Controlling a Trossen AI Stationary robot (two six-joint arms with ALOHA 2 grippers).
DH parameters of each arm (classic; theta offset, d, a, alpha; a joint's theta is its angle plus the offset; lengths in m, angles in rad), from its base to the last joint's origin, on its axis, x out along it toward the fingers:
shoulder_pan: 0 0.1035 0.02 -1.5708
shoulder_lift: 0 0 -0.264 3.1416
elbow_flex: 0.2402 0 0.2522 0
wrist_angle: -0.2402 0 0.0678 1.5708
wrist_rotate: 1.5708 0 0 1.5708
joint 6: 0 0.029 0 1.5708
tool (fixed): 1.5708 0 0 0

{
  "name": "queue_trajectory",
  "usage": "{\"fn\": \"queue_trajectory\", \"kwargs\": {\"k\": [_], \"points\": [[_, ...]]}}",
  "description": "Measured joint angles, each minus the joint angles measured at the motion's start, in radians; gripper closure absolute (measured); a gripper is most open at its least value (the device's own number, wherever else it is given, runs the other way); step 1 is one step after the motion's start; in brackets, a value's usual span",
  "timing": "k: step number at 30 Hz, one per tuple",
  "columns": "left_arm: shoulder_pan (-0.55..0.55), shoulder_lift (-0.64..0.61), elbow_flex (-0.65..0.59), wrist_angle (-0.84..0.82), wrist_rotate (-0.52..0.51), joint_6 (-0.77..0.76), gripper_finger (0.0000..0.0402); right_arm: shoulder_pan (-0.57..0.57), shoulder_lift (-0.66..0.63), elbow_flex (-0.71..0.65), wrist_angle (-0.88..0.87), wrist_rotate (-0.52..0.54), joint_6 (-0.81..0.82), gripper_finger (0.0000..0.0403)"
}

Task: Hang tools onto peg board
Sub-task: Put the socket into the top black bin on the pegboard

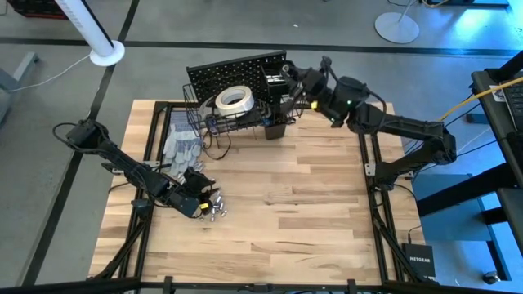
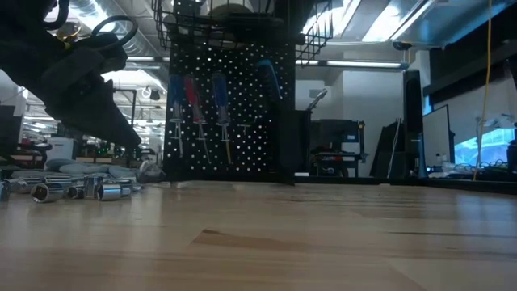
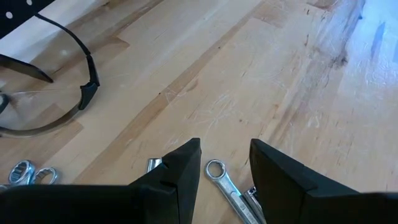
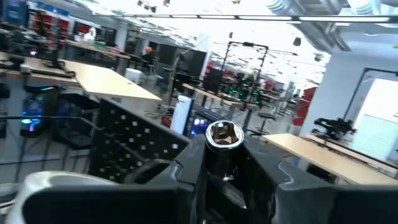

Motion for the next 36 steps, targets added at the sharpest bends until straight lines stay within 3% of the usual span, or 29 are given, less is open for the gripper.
{"fn": "queue_trajectory", "kwargs": {"k": [5,17,23,30,33,36], "points": [[0.0,0.0,0.0,0.0,0.0,0.0,0.027,-0.012,0.0,0.0,-0.007,-0.004,0.001,0.0309],[0.0,0.0,0.0,0.0,0.0,-0.004,0.027,-0.006,-0.01,0.0,-0.023,0.013,0.002,0.0213],[0.0,0.0,0.0,0.001,0.0,-0.004,0.027,0.118,-0.077,0.0,-0.053,-0.007,0.003,0.0199],[0.0,0.0,0.0,0.004,0.0,-0.005,0.027,0.339,-0.09,-0.002,-0.404,-0.112,0.094,0.0201],[0.0,0.0,0.0,0.004,0.0,-0.004,0.027,0.392,-0.058,-0.046,-0.509,-0.166,0.183,0.0201],[0.0,0.0,0.0,0.004,0.0,-0.004,0.027,0.426,-0.008,-0.144,-0.483,-0.176,0.238,0.0201]]}}
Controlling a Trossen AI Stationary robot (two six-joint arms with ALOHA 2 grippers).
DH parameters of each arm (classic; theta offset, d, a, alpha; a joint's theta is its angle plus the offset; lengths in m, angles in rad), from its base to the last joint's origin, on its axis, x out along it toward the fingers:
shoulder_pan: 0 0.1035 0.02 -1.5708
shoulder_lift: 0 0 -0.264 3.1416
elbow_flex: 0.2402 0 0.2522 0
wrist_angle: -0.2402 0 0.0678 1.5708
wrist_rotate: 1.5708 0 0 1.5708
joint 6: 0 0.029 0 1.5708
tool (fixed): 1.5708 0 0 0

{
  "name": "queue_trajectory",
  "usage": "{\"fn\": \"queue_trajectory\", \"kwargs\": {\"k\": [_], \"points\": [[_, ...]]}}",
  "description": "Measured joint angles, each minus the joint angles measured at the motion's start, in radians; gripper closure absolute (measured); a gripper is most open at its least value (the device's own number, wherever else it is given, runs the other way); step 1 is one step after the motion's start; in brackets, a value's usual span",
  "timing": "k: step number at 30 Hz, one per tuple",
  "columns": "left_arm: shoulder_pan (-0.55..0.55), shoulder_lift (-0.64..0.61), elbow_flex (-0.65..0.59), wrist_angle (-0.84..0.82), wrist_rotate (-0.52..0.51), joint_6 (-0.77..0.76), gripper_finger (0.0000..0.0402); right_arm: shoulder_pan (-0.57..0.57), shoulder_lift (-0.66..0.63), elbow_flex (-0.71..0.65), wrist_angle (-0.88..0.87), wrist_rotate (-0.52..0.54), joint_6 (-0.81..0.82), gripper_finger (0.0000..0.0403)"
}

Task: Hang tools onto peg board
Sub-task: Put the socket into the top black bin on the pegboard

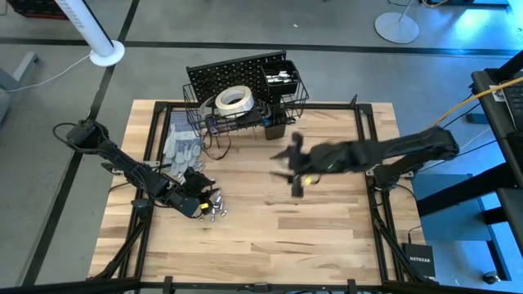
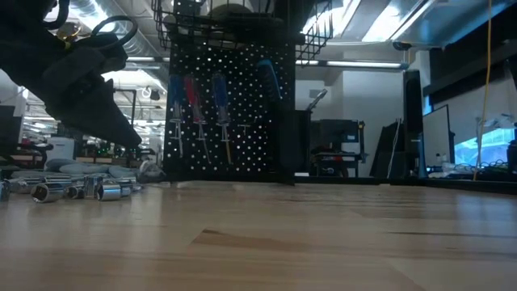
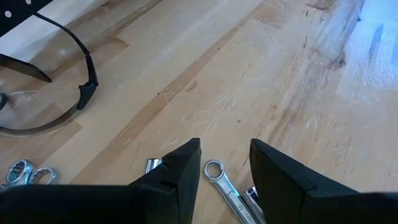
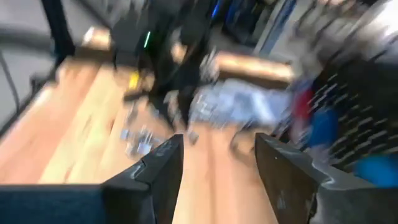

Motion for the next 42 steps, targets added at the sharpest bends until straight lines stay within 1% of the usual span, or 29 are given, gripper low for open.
{"fn": "queue_trajectory", "kwargs": {"k": [2,5,8,11,16,19,21,24,27,33,36,42], "points": [[0.0,0.0,0.0,0.0,0.0,0.0,0.027,0.012,0.038,-0.072,0.072,-0.001,0.009,0.0201],[0.0,0.0,0.0,0.001,0.0,0.0,0.027,0.013,0.111,-0.177,0.246,-0.014,0.016,0.0201],[0.0,0.0,0.0,0.004,0.0,0.0,0.027,0.009,0.214,-0.254,0.427,-0.047,0.03,0.0201],[0.0,0.0,0.0,0.005,0.0,0.0,0.027,0.01,0.333,-0.27,0.563,-0.056,0.03,0.0192],[0.0,0.0,0.0,0.022,0.0,0.0,0.027,0.01,0.524,-0.255,0.732,-0.168,0.085,0.0151],[0.0,0.0,0.0,0.027,0.012,-0.008,0.027,0.011,0.615,-0.203,0.747,-0.188,0.105,0.0127],[-0.001,0.0,0.0,0.024,0.023,-0.014,0.027,0.011,0.671,-0.164,0.75,-0.22,0.101,0.0118],[-0.012,0.0,0.0,0.023,0.028,-0.014,0.027,0.011,0.76,-0.089,0.748,-0.249,0.082,0.0114],[-0.029,0.0,0.0,0.015,0.03,-0.014,0.027,0.011,0.837,-0.008,0.745,-0.249,0.079,0.0114],[-0.045,0.0,0.0,0.015,0.031,-0.012,0.027,0.008,0.93,0.121,0.735,-0.242,0.048,0.0114],[-0.045,0.0,0.0,0.018,0.031,-0.01,0.027,0.009,0.96,0.152,0.735,-0.245,0.018,0.0121],[-0.045,0.0,0.0,0.018,0.03,-0.011,0.027,0.009,1.0,0.172,0.742,-0.25,0.0,0.0157]]}}
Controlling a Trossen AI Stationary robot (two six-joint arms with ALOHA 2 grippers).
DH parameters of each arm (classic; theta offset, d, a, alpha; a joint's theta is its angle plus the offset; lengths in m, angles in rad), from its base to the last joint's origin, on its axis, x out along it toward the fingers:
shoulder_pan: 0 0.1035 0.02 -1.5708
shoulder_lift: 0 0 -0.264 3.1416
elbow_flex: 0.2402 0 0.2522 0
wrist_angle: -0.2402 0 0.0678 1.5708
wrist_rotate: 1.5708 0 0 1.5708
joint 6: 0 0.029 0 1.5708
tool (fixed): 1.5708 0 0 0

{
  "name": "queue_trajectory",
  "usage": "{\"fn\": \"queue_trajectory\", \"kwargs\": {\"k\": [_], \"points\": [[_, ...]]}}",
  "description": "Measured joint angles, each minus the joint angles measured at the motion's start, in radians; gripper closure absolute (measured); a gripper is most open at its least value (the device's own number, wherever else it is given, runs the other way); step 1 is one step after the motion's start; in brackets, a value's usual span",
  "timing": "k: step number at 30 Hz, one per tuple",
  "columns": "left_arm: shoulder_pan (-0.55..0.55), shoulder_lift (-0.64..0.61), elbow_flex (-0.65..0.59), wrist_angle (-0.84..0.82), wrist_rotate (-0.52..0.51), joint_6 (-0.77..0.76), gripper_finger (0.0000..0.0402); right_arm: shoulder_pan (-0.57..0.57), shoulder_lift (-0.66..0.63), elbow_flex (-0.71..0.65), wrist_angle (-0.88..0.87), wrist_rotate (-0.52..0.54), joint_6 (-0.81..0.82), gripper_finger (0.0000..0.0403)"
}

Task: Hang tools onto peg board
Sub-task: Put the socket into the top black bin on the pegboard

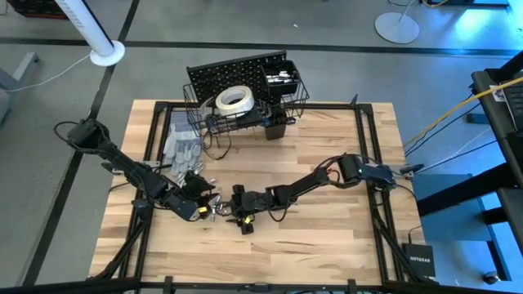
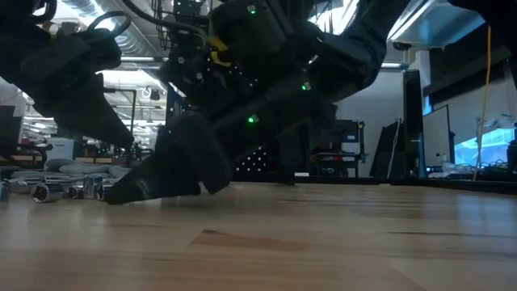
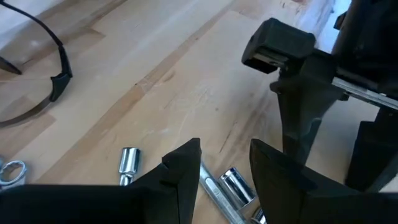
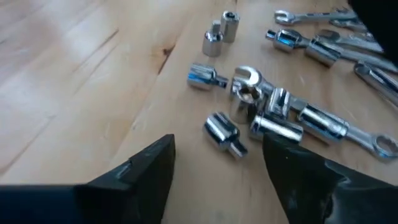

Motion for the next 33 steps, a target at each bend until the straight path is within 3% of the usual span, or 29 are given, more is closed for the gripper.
{"fn": "queue_trajectory", "kwargs": {"k": [23,30,33], "points": [[0.0,0.0,0.0,0.0,-0.011,-0.001,0.027,-0.008,0.058,0.016,0.058,-0.008,-0.027,0.0289],[0.0,0.0,0.0,0.0,-0.011,-0.002,0.027,-0.007,0.059,0.016,0.04,-0.012,-0.028,0.0352],[0.0,0.0,0.0,0.0,-0.011,-0.003,0.027,-0.007,0.059,0.015,0.04,-0.011,-0.028,0.0356]]}}
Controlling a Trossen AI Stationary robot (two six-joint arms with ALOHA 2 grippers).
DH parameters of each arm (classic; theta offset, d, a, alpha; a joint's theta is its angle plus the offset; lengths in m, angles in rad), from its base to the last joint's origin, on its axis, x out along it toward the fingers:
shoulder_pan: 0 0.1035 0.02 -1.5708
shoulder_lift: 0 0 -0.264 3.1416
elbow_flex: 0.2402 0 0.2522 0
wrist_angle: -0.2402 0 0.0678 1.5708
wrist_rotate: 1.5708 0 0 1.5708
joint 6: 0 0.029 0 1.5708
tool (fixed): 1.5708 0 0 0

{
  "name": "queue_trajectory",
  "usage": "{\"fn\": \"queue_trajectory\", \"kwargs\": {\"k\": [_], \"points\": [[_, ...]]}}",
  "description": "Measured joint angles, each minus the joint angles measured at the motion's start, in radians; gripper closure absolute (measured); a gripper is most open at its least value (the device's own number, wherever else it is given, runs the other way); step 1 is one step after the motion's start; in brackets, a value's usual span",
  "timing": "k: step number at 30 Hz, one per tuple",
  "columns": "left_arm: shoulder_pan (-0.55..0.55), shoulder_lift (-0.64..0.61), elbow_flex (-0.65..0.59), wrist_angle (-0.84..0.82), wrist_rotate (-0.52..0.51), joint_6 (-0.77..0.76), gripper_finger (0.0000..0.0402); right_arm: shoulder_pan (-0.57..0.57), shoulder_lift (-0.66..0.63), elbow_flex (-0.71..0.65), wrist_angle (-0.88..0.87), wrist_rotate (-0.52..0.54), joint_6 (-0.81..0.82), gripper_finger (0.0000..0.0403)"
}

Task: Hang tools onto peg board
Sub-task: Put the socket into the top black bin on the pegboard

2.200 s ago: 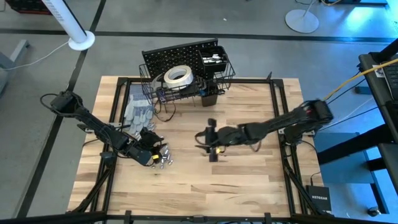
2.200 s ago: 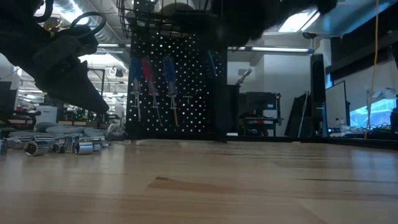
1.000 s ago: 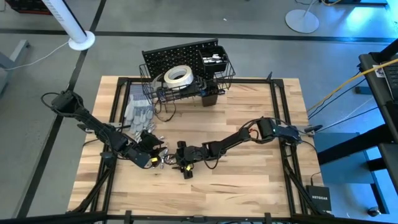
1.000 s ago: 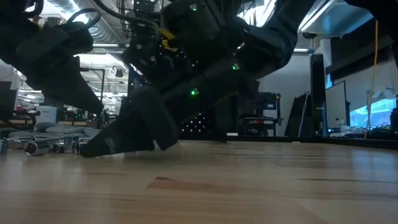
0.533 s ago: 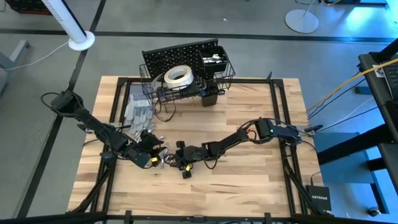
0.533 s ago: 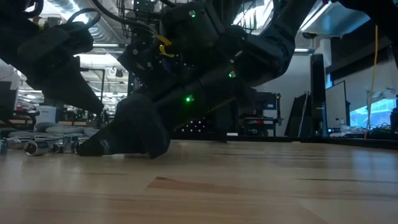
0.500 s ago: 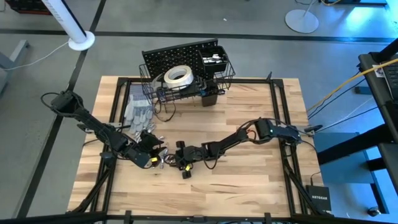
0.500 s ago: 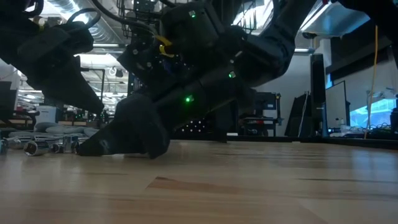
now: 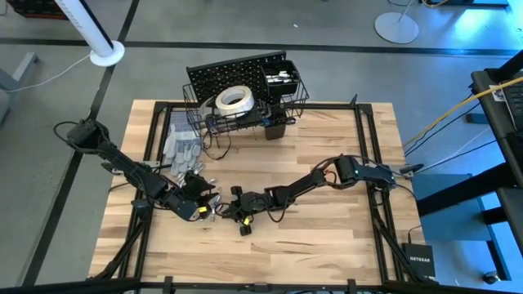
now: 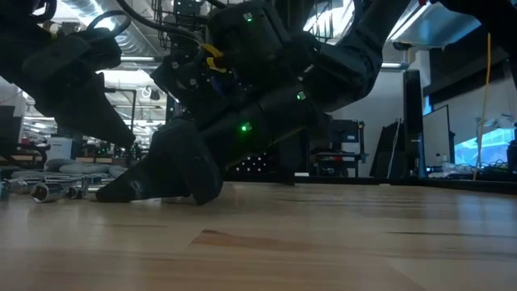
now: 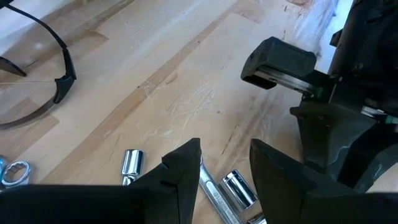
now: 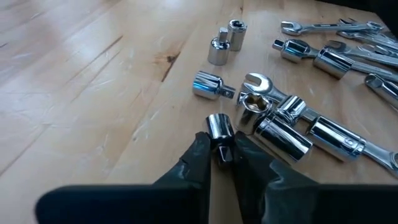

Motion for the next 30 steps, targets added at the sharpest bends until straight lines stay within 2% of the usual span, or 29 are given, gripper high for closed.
{"fn": "queue_trajectory", "kwargs": {"k": [6,10,20,25,30], "points": [[0.0,0.0,0.0,-0.001,0.0,0.0,0.027,0.006,-0.037,-0.004,-0.034,0.03,0.0,0.0356],[0.0,0.0,0.0,0.0,0.0,0.0,0.027,0.012,-0.125,-0.01,-0.152,0.081,-0.026,0.0356],[0.0,0.0,0.0,0.003,0.0,0.0,0.027,0.014,-0.536,-0.006,-0.48,0.195,-0.101,0.0356],[0.0,0.0,0.0,0.004,0.0,0.0,0.027,0.005,-0.742,-0.004,-0.522,0.311,-0.13,0.0356],[0.0,0.0,0.0,0.005,0.0,0.0,0.027,-0.029,-0.904,-0.005,-0.47,0.482,-0.219,0.0356]]}}
